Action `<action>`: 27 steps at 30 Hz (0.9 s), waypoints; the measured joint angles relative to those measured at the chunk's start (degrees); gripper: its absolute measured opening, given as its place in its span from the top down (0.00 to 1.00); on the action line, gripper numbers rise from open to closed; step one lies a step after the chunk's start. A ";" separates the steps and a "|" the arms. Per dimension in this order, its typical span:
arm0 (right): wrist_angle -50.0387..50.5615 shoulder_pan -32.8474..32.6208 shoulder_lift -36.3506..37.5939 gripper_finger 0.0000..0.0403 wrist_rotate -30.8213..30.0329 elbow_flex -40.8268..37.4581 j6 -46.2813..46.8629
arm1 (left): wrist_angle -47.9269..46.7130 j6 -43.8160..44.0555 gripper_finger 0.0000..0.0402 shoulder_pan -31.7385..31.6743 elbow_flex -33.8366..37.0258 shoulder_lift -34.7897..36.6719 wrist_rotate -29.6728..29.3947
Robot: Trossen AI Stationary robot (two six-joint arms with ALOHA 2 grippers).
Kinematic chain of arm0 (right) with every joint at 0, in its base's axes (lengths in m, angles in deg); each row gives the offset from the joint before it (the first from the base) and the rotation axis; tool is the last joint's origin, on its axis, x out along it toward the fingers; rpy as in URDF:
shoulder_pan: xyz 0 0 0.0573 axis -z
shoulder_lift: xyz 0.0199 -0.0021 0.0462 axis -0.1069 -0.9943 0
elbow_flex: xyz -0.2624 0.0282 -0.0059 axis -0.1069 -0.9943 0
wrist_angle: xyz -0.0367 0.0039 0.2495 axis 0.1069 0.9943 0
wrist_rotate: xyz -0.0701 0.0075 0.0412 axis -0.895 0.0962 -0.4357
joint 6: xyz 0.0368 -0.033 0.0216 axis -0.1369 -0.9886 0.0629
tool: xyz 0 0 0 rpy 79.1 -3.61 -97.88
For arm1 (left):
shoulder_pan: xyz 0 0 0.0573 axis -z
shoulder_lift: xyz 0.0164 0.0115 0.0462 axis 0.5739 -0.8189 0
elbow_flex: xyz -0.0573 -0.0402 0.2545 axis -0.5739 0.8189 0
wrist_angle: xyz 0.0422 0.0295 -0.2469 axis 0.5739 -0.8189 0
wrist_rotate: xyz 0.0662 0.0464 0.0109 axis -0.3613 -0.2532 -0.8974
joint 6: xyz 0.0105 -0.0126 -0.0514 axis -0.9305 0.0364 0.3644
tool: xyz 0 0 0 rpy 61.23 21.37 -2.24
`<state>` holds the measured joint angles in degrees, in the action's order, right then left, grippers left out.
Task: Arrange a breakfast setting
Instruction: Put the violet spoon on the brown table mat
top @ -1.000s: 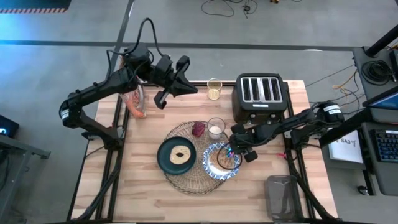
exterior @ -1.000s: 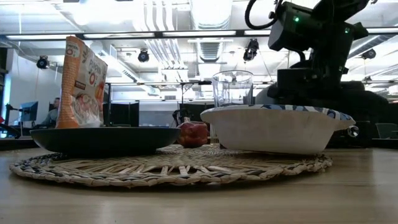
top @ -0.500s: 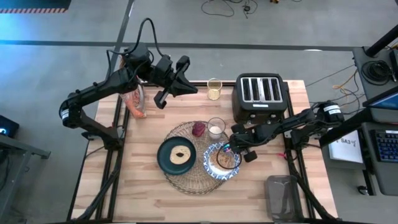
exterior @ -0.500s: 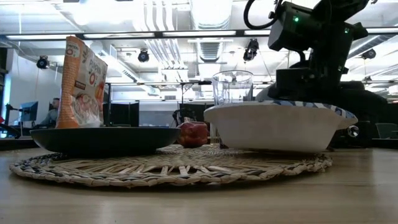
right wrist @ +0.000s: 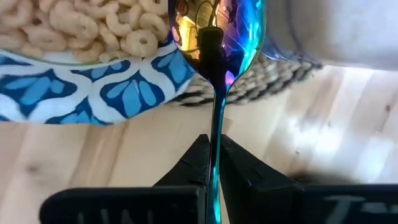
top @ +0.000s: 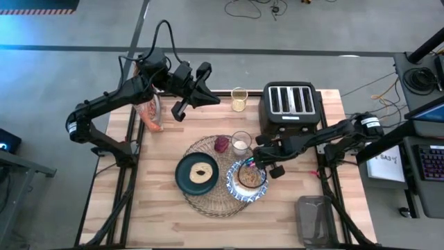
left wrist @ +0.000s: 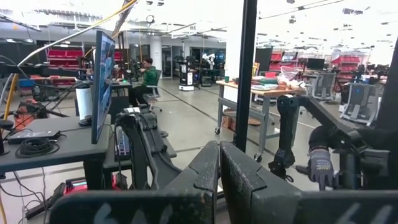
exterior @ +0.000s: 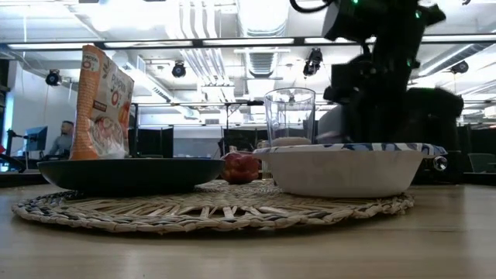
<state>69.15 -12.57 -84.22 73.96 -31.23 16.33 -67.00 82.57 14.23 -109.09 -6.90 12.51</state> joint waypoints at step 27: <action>17.16 -6.33 11.76 0.97 16.35 3.35 92.41 | -10.19 -4.11 1.00 -0.48 0.00 2.29 0.07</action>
<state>86.31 -18.90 -72.46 90.31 -27.89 108.74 -77.18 78.46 13.74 -109.09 -4.62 12.57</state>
